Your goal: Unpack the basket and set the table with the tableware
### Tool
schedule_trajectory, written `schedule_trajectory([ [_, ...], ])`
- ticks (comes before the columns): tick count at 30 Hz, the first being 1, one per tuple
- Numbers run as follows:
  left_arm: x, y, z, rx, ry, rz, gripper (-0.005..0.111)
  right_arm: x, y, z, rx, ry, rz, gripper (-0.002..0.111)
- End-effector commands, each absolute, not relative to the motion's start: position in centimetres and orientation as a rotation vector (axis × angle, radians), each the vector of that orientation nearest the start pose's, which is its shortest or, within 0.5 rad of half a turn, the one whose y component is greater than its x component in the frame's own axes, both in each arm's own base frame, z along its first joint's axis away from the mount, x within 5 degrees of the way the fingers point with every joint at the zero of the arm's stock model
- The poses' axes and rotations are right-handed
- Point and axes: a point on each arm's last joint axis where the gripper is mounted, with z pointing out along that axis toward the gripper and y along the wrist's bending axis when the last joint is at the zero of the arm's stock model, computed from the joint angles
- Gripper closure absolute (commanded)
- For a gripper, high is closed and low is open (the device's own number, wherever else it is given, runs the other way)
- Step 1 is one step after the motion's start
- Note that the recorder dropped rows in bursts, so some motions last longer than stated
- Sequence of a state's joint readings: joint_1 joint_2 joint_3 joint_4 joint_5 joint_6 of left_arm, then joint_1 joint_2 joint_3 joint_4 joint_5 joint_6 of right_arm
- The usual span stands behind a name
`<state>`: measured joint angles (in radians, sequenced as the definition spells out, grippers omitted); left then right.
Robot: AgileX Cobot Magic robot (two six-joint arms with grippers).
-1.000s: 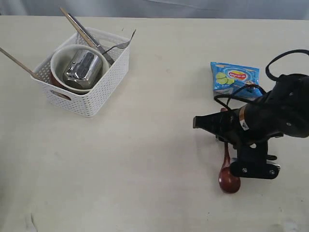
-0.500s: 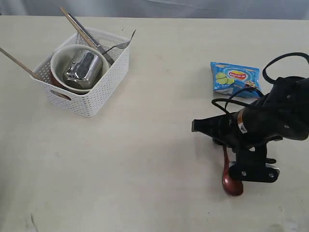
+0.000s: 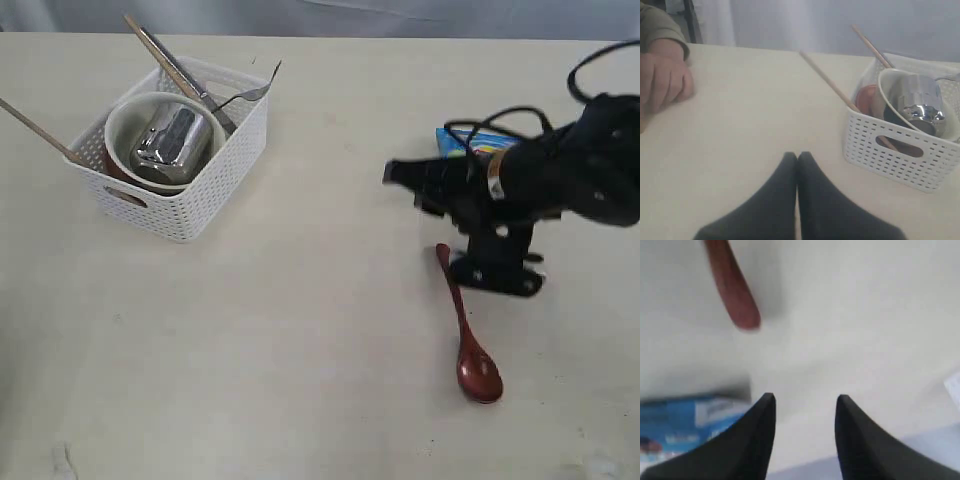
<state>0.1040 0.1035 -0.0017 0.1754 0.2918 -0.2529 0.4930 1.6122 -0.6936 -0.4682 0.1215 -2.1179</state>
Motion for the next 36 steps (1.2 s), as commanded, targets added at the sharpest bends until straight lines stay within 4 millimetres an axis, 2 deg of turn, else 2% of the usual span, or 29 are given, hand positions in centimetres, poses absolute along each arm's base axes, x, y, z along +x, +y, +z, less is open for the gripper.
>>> schedule_trajectory([
  [1, 6.0, 1.1, 18.2, -0.206, 1.857, 0.069, 0.107, 29.4, 12.4, 19.6, -2.642, 0.216, -0.992, 0.07],
  [4, 6.0, 1.1, 18.2, -0.206, 1.857, 0.069, 0.107, 32.1, 11.9, 22.0, -2.554, 0.272, -1.104, 0.07],
  [6, 6.0, 1.1, 18.2, -0.206, 1.857, 0.069, 0.107, 34.0, 11.9, 23.8, -2.433, 0.335, -1.178, 0.07],
  [8, 6.0, 1.1, 18.2, -0.206, 1.857, 0.069, 0.107, 35.9, 11.9, 26.2, -2.27, 0.398, -1.253, 0.07],
  [9, 6.0, 1.1, 18.2, -0.206, 1.857, 0.069, 0.107, 36.8, 11.9, 27.6, -2.147, 0.474, -1.264, 0.07],
  [10, 6.0, 1.1, 18.2, -0.206, 1.857, 0.069, 0.107, 37.4, 11.8, 29.1, -1.981, 0.621, -1.22, 0.07],
  [12, 6.0, 1.1, 18.2, -0.206, 1.857, 0.069, 0.107, 37.9, 11.7, 31.3, -1.588, 0.993, -0.981, 0.07],
  [13, 6.0, 1.1, 18.2, -0.206, 1.857, 0.069, 0.107, 38.1, 11.5, 32.1, -1.332, 1.204, -0.789, 0.07],
  [15, 6.0, 1.1, 18.2, -0.206, 1.857, 0.069, 0.107, 38.3, 11.1, 33.0, -0.92, 1.474, -0.46, 0.07],
  [16, 6.0, 1.1, 18.2, -0.206, 1.857, 0.069, 0.107, 38.3, 11.0, 32.9, -0.773, 1.569, -0.329, 0.07],
  [18, 6.0, 1.1, 18.2, -0.206, 1.857, 0.069, 0.107, 38.1, 11.1, 32.2, -0.624, 1.71, -0.143, 0.07],
  [22, 6.0, 1.1, 18.2, -0.206, 1.857, 0.069, 0.107, 36.9, 12.6, 30.2, -0.651, 1.947, 0.185, 0.07],
  [26, 6.0, 1.1, 18.2, -0.206, 1.857, 0.069, 0.107, 35.8, 13.6, 29.5, -0.673, 2.053, 0.391, 0.07],
  [31, 6.0, 1.1, 18.2, -0.206, 1.857, 0.069, 0.107, 35.3, 13.7, 28.7, -0.668, 2.116, 0.44, 0.07],
  [33, 6.0, 1.2, 18.3, -0.148, 1.848, 0.123, 0.107, 35.1, 13.6, 28.2, -0.689, 2.131, 0.426, 0.07],
  [36, 6.4, 0.9, 19.8, -0.145, 1.684, 0.063, 0.107, 34.8, 13.4, 27.3, -0.733, 2.157, 0.4, 0.07],
])
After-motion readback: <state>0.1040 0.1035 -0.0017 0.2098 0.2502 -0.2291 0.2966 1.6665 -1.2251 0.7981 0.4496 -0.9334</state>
